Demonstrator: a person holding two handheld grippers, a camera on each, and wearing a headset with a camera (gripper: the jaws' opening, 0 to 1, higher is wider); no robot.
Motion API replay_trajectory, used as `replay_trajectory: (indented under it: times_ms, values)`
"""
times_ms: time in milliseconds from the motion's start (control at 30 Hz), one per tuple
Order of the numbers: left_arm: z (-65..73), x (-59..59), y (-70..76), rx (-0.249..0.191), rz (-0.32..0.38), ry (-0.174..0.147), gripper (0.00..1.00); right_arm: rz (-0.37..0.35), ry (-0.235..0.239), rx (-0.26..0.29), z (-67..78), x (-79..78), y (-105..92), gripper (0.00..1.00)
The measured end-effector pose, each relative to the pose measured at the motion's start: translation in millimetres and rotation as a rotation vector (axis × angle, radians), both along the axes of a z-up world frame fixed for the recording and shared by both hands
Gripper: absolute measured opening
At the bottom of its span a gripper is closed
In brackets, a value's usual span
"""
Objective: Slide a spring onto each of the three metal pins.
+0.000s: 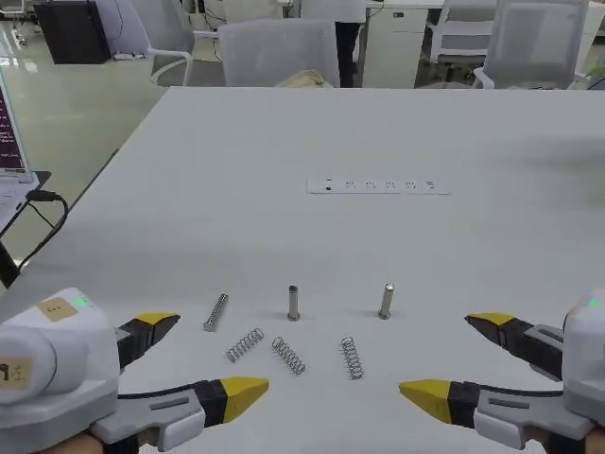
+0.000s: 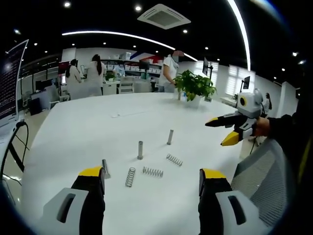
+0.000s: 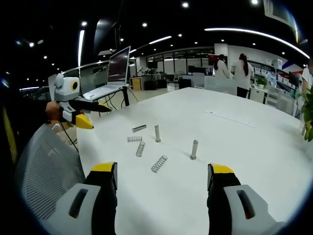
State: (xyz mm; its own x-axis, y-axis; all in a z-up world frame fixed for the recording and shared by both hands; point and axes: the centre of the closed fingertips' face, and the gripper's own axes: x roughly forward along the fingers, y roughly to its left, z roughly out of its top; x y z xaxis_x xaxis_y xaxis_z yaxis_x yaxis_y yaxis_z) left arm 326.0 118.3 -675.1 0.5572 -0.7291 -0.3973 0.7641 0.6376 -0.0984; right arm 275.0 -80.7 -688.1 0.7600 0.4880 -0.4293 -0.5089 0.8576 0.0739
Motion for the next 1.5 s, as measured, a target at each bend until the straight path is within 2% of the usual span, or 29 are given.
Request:
replay_trajectory:
  times_ms: [467,800,900,1233,1400,1500]
  values:
    - [-2.3,37.3,11.2,0.05,0.023,-0.031,0.72,-0.007,0.0,0.004,-0.2,1.2,-2.3,0.75]
    - [-11.3,64.2,7.6,0.101,0.009,-0.041,0.68,-0.014,0.004,0.004,-1.5,1.2,-3.5,0.74]
    - [-14.3,74.8,6.2,0.104,0.018,-0.035,0.66,-0.016,0.006,0.004,-1.6,1.5,-4.1,0.74]
    - [-31.9,93.7,-1.8,0.137,0.028,-0.014,0.64,-0.027,0.011,0.009,-3.1,2.3,-6.9,0.74]
    - [-46.9,106.6,1.5,0.173,0.046,0.008,0.6,-0.028,0.013,0.009,-3.6,2.3,-6.6,0.73]
    - [-51.4,112.6,3.2,0.179,0.054,0.019,0.59,-0.027,0.015,0.01,-4.2,2.3,-6.5,0.73]
